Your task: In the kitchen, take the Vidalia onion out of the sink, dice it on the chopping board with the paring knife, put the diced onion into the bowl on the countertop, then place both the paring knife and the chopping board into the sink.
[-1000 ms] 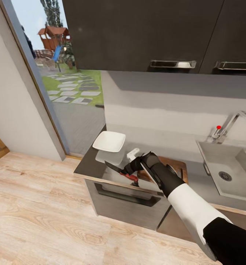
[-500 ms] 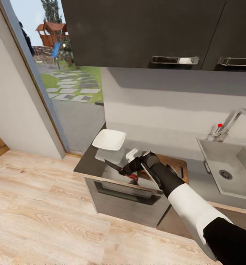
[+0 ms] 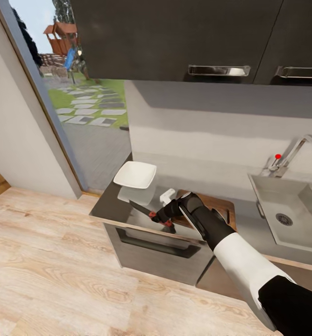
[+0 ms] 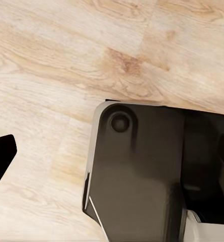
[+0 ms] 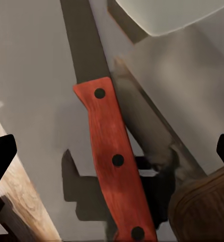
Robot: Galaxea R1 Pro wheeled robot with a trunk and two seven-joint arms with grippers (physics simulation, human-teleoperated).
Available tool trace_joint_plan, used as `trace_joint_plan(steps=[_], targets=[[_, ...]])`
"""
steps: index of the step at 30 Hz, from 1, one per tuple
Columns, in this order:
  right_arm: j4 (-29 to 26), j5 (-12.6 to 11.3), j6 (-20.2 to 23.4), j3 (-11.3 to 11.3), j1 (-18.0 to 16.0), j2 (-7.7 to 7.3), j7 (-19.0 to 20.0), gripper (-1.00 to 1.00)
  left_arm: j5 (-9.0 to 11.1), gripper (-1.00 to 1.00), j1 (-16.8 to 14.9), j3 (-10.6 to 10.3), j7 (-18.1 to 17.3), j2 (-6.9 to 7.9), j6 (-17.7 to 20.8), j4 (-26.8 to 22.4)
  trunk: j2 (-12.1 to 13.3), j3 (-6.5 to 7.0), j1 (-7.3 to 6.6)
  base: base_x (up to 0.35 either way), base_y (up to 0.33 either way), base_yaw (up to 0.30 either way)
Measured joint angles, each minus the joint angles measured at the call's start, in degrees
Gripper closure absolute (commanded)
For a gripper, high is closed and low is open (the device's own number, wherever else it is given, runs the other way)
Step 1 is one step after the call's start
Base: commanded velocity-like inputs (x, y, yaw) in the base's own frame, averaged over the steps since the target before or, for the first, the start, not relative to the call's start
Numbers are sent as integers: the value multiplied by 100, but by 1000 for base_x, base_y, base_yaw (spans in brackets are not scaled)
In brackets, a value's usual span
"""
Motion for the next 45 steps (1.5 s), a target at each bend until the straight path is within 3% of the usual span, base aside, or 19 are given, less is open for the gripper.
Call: trace_joint_plan(steps=[45], targets=[[-1,0,0,0,0,2,25,-100,0,-100,-1,0,0,0,0,0,0,-332,0,0,-1,0]])
